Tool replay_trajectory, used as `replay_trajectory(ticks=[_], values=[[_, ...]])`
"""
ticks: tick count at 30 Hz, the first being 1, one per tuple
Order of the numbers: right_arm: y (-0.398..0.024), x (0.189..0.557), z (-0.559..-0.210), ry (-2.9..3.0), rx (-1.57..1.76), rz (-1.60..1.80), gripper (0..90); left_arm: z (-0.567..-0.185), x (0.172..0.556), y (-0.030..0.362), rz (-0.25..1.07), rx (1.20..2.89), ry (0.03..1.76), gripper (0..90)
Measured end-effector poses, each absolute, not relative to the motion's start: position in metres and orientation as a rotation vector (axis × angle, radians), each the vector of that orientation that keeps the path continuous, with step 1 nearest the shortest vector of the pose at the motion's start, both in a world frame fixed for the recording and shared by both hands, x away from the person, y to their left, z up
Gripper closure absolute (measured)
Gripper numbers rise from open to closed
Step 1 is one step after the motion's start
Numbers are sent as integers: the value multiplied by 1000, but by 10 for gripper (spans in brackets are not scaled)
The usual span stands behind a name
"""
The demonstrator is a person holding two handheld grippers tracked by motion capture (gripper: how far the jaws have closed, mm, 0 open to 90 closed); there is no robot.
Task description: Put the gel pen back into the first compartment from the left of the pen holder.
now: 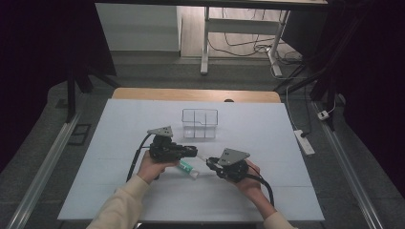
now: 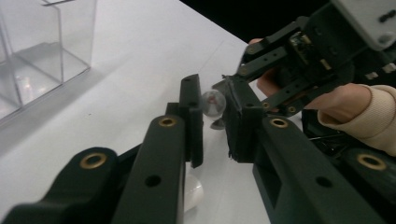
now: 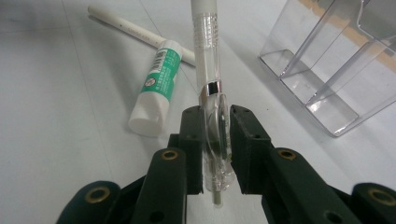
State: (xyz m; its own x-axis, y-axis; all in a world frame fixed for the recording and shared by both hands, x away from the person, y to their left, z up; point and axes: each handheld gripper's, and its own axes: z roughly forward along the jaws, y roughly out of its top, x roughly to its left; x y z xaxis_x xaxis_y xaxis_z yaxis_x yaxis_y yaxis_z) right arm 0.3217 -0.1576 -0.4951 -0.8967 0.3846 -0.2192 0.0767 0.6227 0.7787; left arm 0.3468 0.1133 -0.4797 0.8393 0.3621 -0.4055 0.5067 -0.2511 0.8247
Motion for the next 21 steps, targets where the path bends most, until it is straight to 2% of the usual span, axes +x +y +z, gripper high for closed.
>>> replay_trajectory(ticks=[8,16,21], values=[[-160,323,-495,2471,391,1188,718,-476,343,112,-133,1868,643,799],[-172,329,-489,2449,541,1290,562,-470,343,120,-92,1847,663,799],[-183,330,-489,2450,602,1304,522,-463,343,130,-59,1823,674,799]])
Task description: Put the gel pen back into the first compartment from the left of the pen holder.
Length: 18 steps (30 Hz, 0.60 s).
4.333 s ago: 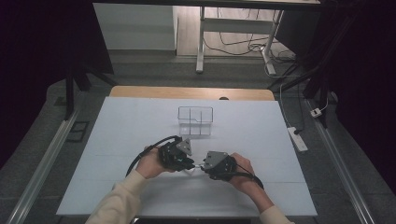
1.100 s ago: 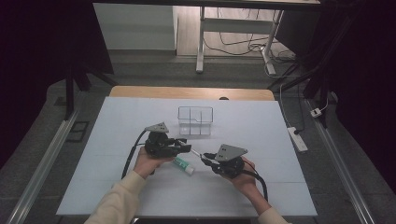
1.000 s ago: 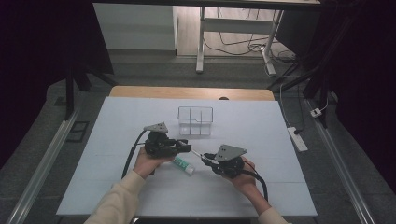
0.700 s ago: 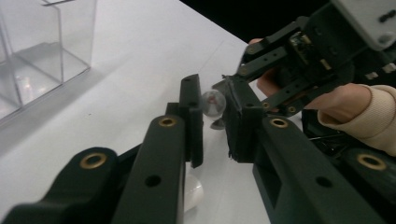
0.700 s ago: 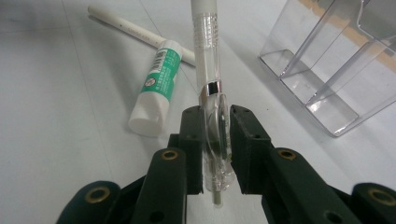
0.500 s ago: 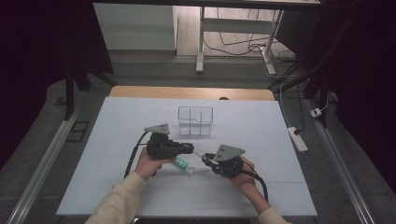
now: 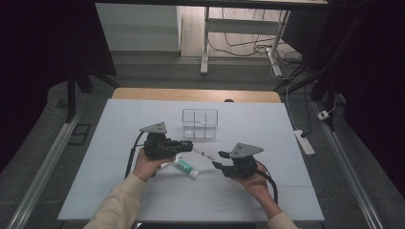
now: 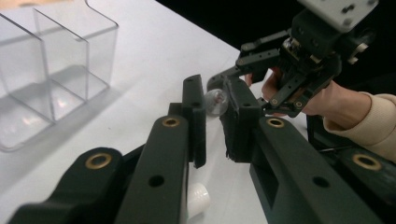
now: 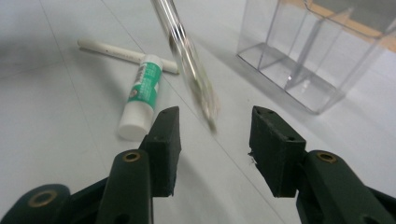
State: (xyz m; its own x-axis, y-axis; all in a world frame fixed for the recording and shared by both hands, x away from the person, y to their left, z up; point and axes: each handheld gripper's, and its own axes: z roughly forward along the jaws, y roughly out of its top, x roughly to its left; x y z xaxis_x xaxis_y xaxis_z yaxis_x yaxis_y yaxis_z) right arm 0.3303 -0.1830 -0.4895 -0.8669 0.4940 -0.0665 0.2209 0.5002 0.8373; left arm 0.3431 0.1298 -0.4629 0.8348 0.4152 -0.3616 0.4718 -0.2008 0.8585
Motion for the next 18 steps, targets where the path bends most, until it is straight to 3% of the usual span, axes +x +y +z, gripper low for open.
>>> replay_trajectory(ticks=[18], values=[[-251,322,-491,2393,764,1333,459,-439,351,153,23,1790,705,799]])
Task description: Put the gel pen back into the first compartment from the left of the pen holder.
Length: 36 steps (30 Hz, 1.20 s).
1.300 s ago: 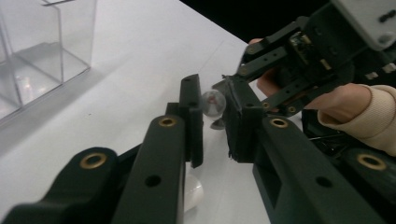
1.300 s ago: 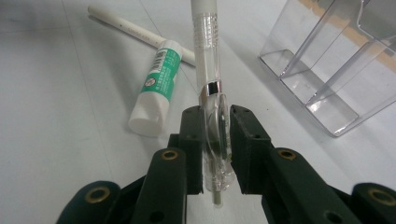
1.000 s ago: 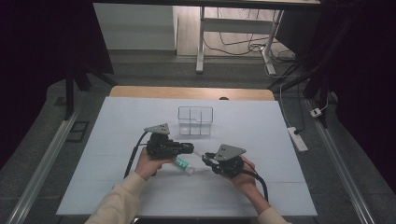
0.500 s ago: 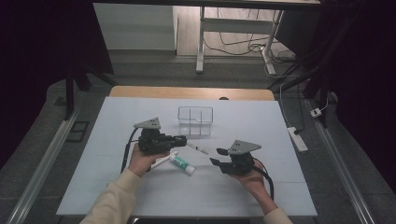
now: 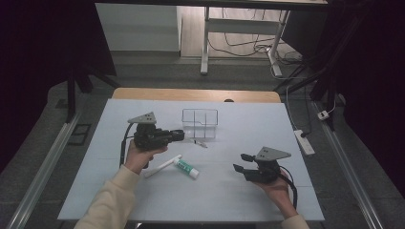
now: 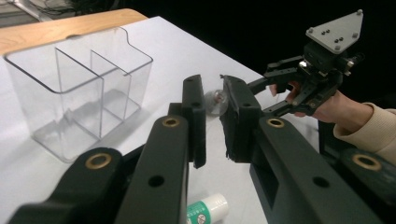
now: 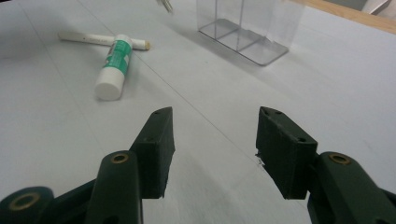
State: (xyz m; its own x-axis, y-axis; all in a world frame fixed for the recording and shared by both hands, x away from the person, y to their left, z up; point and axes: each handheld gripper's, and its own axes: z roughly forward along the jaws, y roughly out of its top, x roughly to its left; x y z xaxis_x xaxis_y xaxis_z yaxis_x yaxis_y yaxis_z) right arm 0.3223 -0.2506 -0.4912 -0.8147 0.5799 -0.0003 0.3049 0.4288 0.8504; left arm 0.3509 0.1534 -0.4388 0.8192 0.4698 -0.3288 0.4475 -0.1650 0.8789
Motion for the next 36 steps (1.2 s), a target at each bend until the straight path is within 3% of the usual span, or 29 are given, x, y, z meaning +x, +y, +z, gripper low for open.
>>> replay_trajectory(ticks=[12,36], values=[[-278,319,-496,2362,806,1273,447,-417,362,163,86,1807,725,798],[-287,322,-501,2344,845,1242,433,-384,395,178,172,1842,817,798]])
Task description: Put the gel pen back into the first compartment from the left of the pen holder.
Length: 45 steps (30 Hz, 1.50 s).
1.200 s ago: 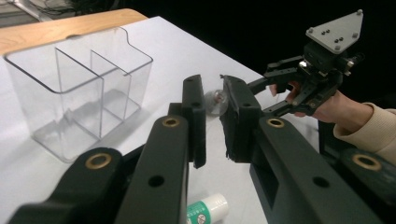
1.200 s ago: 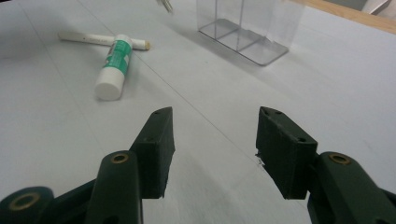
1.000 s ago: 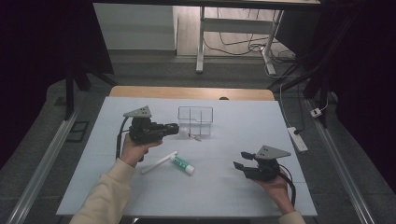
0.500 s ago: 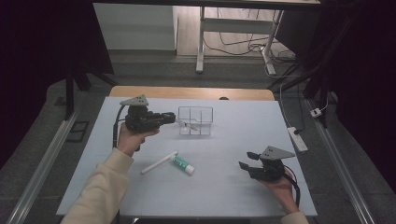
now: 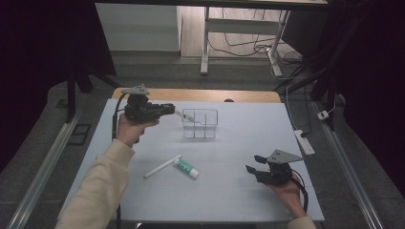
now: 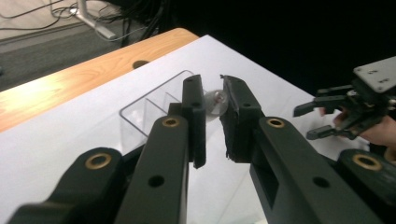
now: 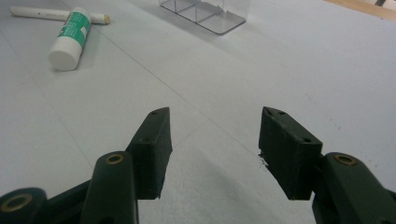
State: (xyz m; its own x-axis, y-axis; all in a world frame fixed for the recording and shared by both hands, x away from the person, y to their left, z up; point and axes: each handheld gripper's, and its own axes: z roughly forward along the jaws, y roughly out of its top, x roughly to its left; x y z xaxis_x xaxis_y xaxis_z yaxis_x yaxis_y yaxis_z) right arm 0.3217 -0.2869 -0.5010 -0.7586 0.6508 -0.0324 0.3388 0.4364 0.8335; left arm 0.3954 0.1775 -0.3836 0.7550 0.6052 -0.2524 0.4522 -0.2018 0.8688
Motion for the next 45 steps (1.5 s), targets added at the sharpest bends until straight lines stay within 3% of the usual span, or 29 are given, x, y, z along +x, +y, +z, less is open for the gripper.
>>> replay_trajectory(ticks=[14,31,37,45], values=[[-287,322,-503,2352,852,1223,426,-372,412,182,201,1887,870,798],[-286,324,-506,2366,866,1219,415,-393,437,164,213,1928,968,785],[-286,323,-506,2362,866,1218,412,-397,434,160,251,1888,963,514],[-289,324,-505,2354,876,1212,408,-408,417,161,274,1958,920,464]])
